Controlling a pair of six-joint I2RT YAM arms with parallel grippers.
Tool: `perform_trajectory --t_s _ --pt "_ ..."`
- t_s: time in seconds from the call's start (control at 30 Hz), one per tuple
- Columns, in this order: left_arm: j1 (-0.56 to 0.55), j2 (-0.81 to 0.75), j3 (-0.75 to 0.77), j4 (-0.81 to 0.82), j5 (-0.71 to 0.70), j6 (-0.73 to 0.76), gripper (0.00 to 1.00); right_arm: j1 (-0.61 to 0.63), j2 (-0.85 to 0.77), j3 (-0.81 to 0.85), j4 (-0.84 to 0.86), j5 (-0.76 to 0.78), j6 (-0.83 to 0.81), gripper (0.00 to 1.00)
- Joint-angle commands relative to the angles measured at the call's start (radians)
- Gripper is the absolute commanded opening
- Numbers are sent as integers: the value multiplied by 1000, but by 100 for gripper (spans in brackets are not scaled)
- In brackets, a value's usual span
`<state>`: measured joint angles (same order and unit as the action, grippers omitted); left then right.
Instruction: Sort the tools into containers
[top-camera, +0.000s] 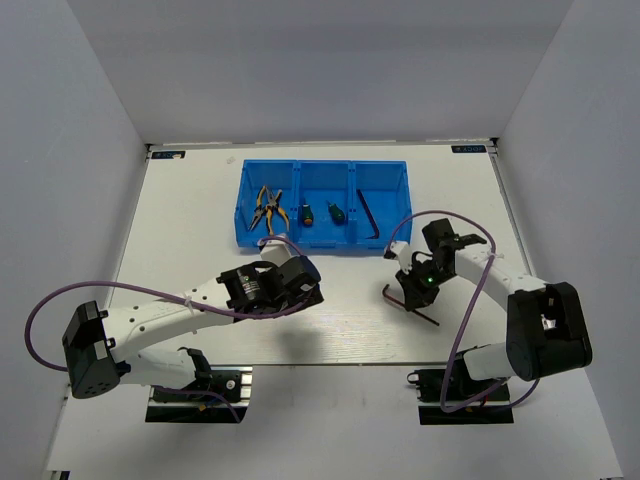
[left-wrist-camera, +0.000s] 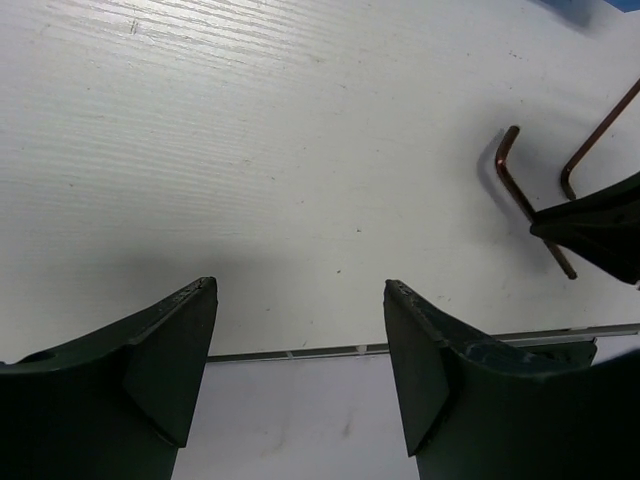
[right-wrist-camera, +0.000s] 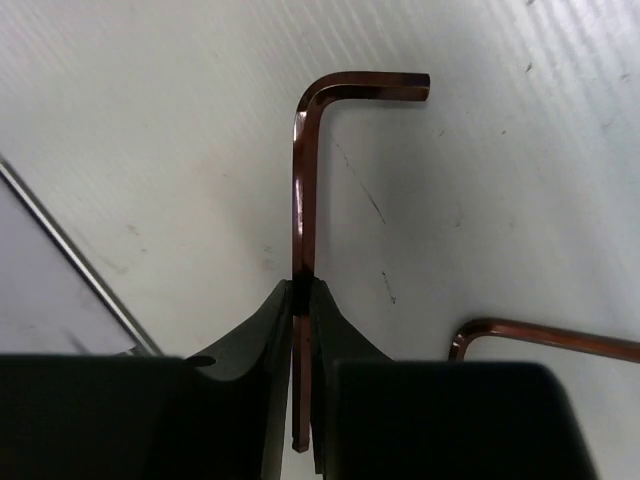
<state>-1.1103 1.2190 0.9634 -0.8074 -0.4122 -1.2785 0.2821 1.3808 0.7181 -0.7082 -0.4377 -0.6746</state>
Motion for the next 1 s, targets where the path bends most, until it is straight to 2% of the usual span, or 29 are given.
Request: perform_trajectory --t_s 0.0,0.3,0.53,0.6,0.63,0.67,0.73,0.77,0.8,0.83,0.87,0.97 --pt "-6 -32 -8 -1 -31 5 78 8 -22 142 -100 -67 87 0" --pt "-6 -41 -17 8 -31 15 78 8 -23 342 -108 -116 174 0" --pt "-6 -41 -17 17 -31 24 78 9 79 547 28 -13 279 0" --pt "-6 -41 -17 17 -31 24 78 15 159 592 85 66 332 0" --pt "-6 -41 -8 17 -31 24 78 17 187 685 98 108 351 0" --pt "-6 -41 -8 17 -31 24 78 20 281 725 84 123 383 0" --pt "-6 -41 -8 27 -31 36 78 23 349 884 49 163 412 0" --pt "-6 -41 -8 42 -19 63 78 25 451 965 5 169 417 0" --pt "-6 -41 -8 56 -19 80 79 26 483 1003 -26 180 429 0" --pt "-6 -41 -8 88 -19 100 79 26 536 1064 -42 182 447 3" --pt "-6 -41 -8 106 -5 143 81 28 559 1118 -54 185 455 14" --pt "-6 -41 -18 164 19 191 83 28 633 1176 -86 201 481 24"
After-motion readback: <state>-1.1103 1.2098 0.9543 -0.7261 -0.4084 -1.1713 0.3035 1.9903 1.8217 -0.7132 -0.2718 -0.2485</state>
